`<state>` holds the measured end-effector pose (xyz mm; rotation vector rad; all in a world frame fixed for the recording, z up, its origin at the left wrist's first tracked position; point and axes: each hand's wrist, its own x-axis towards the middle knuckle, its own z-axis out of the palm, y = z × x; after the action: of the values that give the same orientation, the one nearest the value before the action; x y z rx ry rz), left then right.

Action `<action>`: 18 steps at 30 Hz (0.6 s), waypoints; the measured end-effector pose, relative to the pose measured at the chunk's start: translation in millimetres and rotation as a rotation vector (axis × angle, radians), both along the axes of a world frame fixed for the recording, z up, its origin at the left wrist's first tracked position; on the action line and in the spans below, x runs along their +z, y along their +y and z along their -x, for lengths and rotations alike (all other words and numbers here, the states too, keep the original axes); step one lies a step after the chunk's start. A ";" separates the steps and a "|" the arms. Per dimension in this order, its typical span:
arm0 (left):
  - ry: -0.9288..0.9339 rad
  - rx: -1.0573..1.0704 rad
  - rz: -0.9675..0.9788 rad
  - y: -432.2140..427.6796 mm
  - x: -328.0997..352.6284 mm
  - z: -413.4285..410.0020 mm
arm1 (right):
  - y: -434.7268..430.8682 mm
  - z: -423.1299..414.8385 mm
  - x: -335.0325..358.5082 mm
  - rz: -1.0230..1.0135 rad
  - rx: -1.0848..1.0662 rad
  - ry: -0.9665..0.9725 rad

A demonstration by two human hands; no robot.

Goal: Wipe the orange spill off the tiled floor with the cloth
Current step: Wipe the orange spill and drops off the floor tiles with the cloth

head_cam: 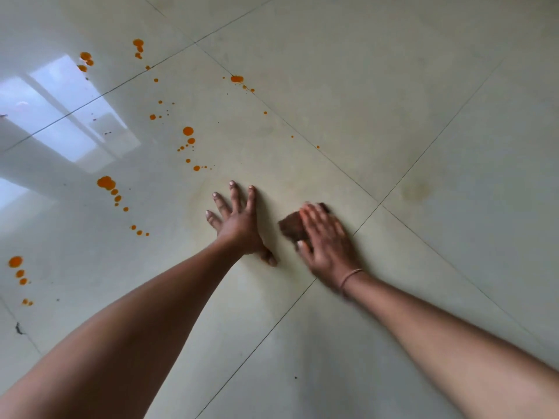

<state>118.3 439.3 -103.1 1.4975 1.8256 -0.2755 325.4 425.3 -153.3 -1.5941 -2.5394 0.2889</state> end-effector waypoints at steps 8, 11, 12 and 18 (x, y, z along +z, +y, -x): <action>0.018 -0.105 -0.220 -40.8 1.8 57.2 | -65.7 79.3 0.1 0.030 0.066 0.043; 0.129 -0.083 -0.213 -89.0 5.8 98.7 | -76.8 32.9 4.9 0.022 0.232 0.015; 0.156 -0.031 -0.212 -105.9 4.7 113.4 | -71.9 25.8 3.0 0.032 0.163 -0.006; 0.153 0.208 -0.170 -140.9 -2.3 159.6 | -79.5 144.6 0.6 0.045 -0.039 0.066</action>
<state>-41.3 298.4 -105.4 1.4156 2.1553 -0.1395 180.8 345.8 -152.7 -1.6197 -2.4673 0.3905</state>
